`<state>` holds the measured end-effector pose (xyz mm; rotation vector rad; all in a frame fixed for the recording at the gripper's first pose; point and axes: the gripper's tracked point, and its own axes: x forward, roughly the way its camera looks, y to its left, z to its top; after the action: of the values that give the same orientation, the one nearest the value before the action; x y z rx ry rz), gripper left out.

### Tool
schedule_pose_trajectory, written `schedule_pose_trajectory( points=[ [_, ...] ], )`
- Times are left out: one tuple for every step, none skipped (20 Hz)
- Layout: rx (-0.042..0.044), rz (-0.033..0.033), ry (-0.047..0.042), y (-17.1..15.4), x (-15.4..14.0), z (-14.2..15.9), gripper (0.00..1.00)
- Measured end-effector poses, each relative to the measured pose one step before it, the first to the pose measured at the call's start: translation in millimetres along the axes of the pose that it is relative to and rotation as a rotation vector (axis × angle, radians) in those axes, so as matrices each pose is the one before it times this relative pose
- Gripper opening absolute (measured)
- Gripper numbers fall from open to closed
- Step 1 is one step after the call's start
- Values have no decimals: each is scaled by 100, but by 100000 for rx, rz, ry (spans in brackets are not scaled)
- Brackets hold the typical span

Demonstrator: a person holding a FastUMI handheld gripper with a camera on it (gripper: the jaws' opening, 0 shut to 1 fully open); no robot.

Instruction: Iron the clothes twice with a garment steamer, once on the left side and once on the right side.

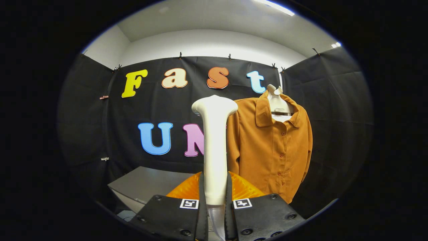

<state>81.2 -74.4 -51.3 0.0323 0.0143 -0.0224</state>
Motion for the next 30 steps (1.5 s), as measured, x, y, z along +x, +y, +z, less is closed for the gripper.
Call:
schedule_pose_trajectory(
  points=[
    [79, 56, 123, -38, -30, -66, 23],
    [100, -13, 31, 0, -56, -53, 23],
    [-39, -99, 35, -20, 1, -78, 23],
    [-57, -80, 109, -64, 20, -24, 23],
    [76, 17, 176, 12, -23, -53, 23],
    [152, 148, 136, 19, -3, -55, 23],
    [278, 208, 227, 111, 28, -80, 23],
    [186, 329, 208, 56, -83, -62, 23],
    [-37, 261, 223, 37, 4, -86, 23],
    [-141, 46, 121, 58, -89, -78, 23],
    [-131, -13, 8, 47, 5, -48, 23],
    [-149, 60, -1, -2, -106, 25, 23],
    [-113, 156, -57, 2, -76, 10, 23],
    [-114, 143, -45, 20, -57, 1, 23],
    [-160, 73, -77, 56, 18, 1, 23],
    [-192, -131, -98, -70, -64, 34, 23],
    [22, -164, -138, -84, 9, 29, 23],
    [144, -178, -110, -140, 4, 106, 23],
    [167, -113, -37, -45, 62, -31, 23],
    [408, -134, -344, -110, -16, 103, 23],
    [196, -260, -91, -77, -60, -59, 23],
    [59, -380, -367, -186, -22, 28, 23],
    [-36, -441, -47, -134, 150, -46, 23],
    [82, -280, 144, -140, 55, -21, 23],
    [550, 27, 221, 29, 37, -61, 23],
    [652, 228, 59, 18, -113, 4, 23],
    [32, 139, 207, 56, 95, -47, 23],
    [-241, -115, -24, -33, -23, -111, 23],
    [-300, -93, 163, 12, 126, -38, 23],
    [-88, -29, -110, -11, 36, 0, 23]
  ],
)
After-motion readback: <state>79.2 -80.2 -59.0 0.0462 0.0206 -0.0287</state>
